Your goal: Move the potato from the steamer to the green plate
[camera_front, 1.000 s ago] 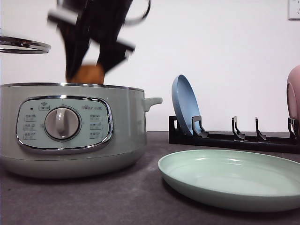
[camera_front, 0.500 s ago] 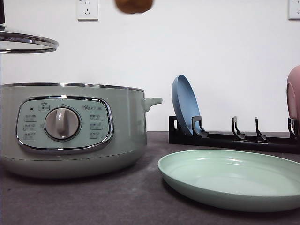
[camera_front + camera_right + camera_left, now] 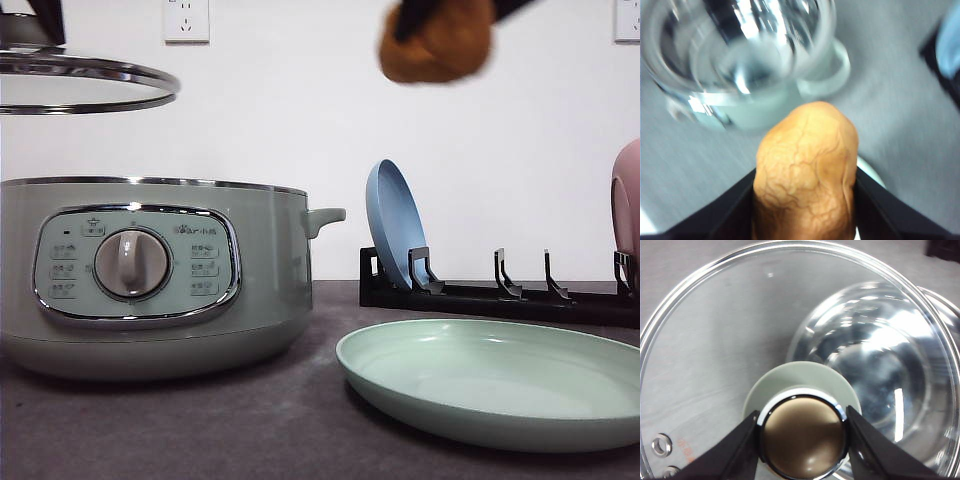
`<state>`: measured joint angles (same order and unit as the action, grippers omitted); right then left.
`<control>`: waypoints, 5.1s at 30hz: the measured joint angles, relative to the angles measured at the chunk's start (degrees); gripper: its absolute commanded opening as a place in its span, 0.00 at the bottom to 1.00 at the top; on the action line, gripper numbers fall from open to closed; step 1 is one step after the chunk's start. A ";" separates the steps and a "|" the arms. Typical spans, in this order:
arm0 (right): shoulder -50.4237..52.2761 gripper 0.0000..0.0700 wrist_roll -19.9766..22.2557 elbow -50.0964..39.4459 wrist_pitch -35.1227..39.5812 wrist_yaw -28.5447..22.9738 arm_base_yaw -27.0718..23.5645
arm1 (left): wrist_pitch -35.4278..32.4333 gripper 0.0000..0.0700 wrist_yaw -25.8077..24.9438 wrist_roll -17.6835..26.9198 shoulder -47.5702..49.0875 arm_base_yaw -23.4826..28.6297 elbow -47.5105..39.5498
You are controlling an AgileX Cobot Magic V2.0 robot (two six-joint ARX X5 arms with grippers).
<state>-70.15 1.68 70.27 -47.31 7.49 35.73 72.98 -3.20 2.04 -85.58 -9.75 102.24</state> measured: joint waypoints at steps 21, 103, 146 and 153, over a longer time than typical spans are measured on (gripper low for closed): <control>4.48 0.24 -17.33 -35.89 34.73 -3.83 -1.06 | -0.42 0.00 -0.13 0.00 0.00 -8.13 0.00; 19.89 0.84 -16.47 -22.00 24.13 -7.72 -2.91 | -4.26 0.00 -0.11 0.02 -13.17 -14.94 -0.02; 19.89 0.84 -16.47 -22.00 23.78 -7.72 -2.91 | -4.49 0.00 1.42 0.48 -14.43 -15.14 -0.02; 19.89 0.84 -16.47 -22.00 23.78 -7.72 -2.91 | -4.44 0.00 1.42 0.49 -14.43 -15.14 -0.02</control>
<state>-50.26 -14.79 48.27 -23.53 -0.23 32.82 68.54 -1.78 2.54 -100.01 -24.88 102.21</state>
